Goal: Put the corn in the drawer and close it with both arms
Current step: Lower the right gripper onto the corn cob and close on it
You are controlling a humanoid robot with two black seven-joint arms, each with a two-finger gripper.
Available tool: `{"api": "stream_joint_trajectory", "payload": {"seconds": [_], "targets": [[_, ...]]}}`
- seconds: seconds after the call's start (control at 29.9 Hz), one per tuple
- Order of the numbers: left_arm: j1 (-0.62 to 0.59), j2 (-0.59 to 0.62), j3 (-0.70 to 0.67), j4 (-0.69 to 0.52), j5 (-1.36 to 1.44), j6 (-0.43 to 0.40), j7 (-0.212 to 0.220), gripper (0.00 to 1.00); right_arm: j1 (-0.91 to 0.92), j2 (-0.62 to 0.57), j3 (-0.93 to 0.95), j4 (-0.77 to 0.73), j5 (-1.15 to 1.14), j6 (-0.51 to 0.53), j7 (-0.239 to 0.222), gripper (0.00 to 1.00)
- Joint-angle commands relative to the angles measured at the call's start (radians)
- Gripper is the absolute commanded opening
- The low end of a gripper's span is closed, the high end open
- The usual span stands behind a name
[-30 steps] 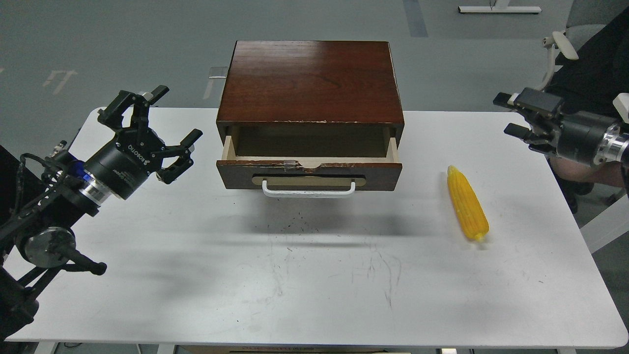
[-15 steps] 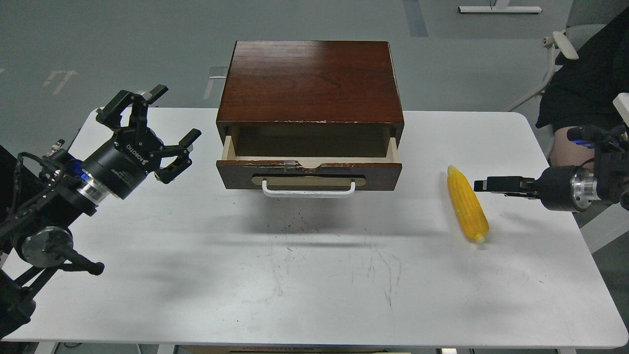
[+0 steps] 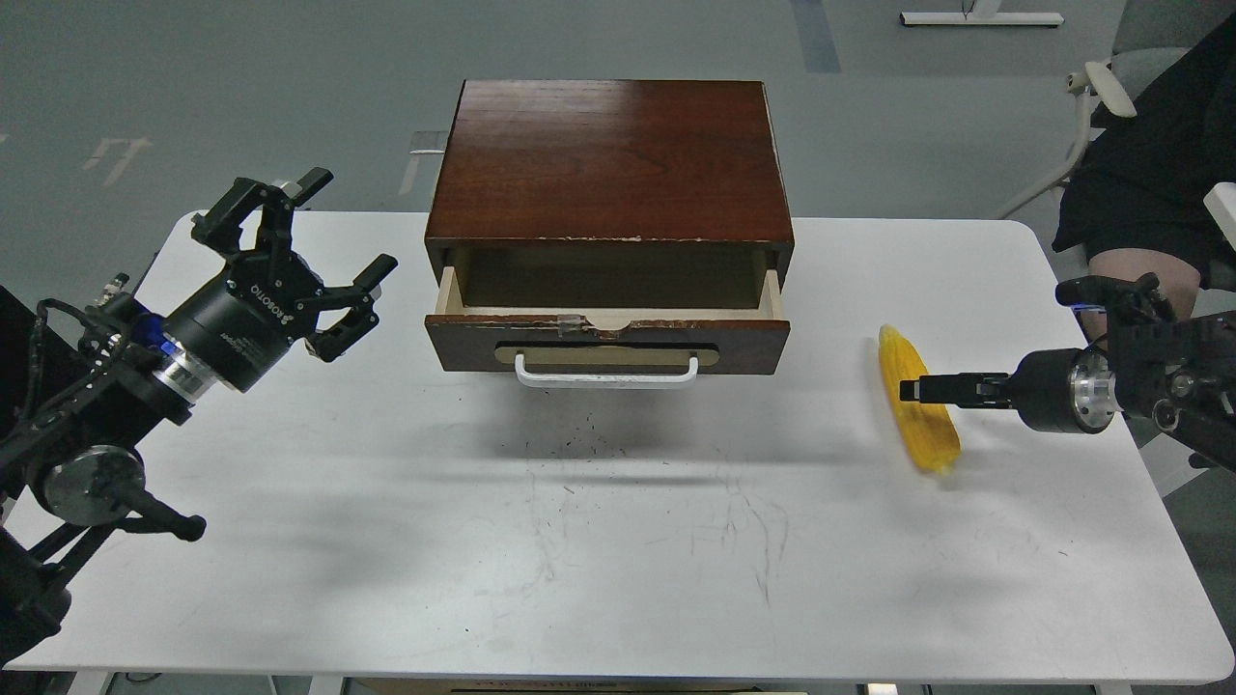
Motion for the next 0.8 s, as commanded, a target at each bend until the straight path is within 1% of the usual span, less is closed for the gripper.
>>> {"api": "stream_joint_trajectory", "payload": {"seconds": [0.0,0.03,0.1,0.17,0.2,0.23,0.3,0.33,0.37,0.4,0.43,0.5,0.6,0.77], "targets": [[0.000,0.002,0.000,-0.001,0.001,0.000,0.000,0.99,0.000,0.013,-0.020,-0.011,0.000,0.000,0.000,0.71],[0.000,0.002,0.000,0.001,0.001,0.000,0.000,0.99,-0.001,0.014,-0.024,-0.014,0.000,0.000,0.000,0.64],[0.000,0.002,0.000,0.001,0.001,0.000,0.000,0.99,-0.001,0.016,-0.026,-0.014,0.000,-0.002,0.000,0.56],[0.000,0.002,0.000,0.001,0.001,0.000,0.000,0.99,-0.003,0.014,-0.029,-0.014,0.000,0.000,0.000,0.45],[0.000,0.002,0.000,-0.001,0.001,0.000,0.000,0.99,-0.003,0.014,-0.029,-0.014,0.000,0.000,0.000,0.42],[0.000,0.002,0.000,0.001,0.001,0.000,0.000,0.99,-0.003,0.014,-0.039,-0.014,0.000,0.000,0.000,0.35],[0.000,0.002,0.000,0.001,0.001,0.000,0.000,0.99,0.000,0.014,-0.055,-0.013,0.000,-0.002,0.000,0.29],[0.000,0.002,0.000,0.001,0.001,0.000,0.000,0.99,0.003,0.013,-0.059,-0.011,0.000,0.000,0.000,0.20],[0.000,0.002,0.000,-0.001,0.001,0.000,0.000,0.99,0.003,0.011,-0.060,-0.010,0.002,-0.002,0.000,0.16],[0.000,0.002,0.000,-0.001,0.001,0.000,0.000,0.99,0.008,0.008,-0.060,-0.007,0.002,-0.002,0.000,0.09],[0.000,0.002,0.000,0.001,0.001,0.000,0.000,0.99,0.010,0.005,-0.056,-0.003,0.003,-0.002,0.000,0.05],[0.000,0.003,0.000,-0.001,0.001,0.000,0.000,0.99,0.026,-0.001,-0.056,0.000,0.006,-0.002,0.000,0.05],[0.000,0.005,0.000,-0.001,0.000,0.000,0.000,0.99,0.080,-0.042,-0.052,0.036,0.008,-0.003,0.000,0.05],[0.000,0.005,-0.001,-0.001,0.001,0.000,0.000,0.99,0.226,-0.096,-0.050,0.112,0.015,-0.003,0.000,0.05]]}}
